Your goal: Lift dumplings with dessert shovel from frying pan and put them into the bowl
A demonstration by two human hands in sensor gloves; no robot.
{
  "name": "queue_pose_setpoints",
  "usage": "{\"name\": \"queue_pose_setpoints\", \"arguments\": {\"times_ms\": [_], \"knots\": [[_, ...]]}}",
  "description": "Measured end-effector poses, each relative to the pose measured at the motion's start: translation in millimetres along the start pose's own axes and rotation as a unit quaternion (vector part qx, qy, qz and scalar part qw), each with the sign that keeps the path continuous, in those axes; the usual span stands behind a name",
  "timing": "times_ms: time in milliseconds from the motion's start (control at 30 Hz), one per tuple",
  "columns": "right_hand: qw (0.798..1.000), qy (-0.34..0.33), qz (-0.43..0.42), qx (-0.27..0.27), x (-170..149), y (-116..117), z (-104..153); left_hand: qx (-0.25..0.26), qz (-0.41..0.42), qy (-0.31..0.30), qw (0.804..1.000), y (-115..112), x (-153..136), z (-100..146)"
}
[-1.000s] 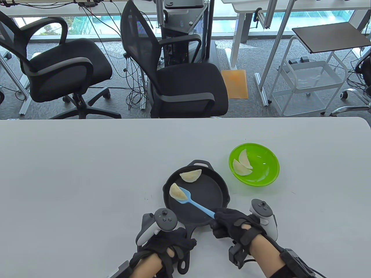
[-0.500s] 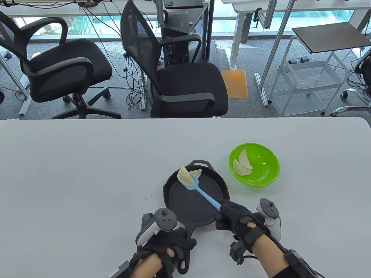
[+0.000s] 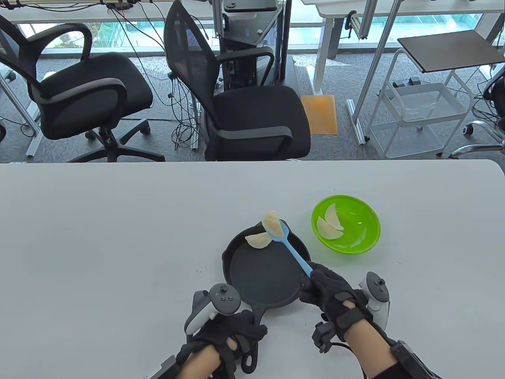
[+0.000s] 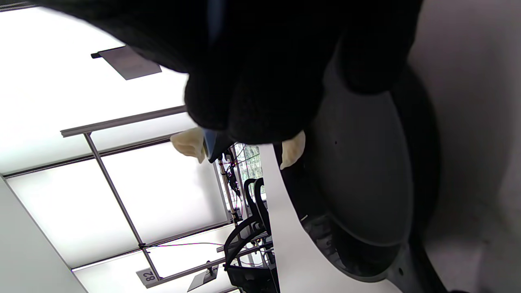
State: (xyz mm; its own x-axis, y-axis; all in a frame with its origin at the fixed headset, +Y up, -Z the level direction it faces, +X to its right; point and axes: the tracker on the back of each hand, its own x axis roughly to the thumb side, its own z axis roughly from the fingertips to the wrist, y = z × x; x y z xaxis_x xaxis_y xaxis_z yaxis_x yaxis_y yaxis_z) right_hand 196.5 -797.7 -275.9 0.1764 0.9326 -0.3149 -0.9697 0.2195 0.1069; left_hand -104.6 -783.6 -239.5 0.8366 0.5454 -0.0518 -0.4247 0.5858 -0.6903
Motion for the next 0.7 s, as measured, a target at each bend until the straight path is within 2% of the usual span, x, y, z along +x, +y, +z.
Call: {"name": "queue_pose_setpoints", "arguments": {"times_ms": [700], "knots": [[0.988,-0.021,-0.046,-0.143,-0.7,-36.4,1.0,0.0,0.0,0.0,1.0,0.0,0.0,0.0]]}}
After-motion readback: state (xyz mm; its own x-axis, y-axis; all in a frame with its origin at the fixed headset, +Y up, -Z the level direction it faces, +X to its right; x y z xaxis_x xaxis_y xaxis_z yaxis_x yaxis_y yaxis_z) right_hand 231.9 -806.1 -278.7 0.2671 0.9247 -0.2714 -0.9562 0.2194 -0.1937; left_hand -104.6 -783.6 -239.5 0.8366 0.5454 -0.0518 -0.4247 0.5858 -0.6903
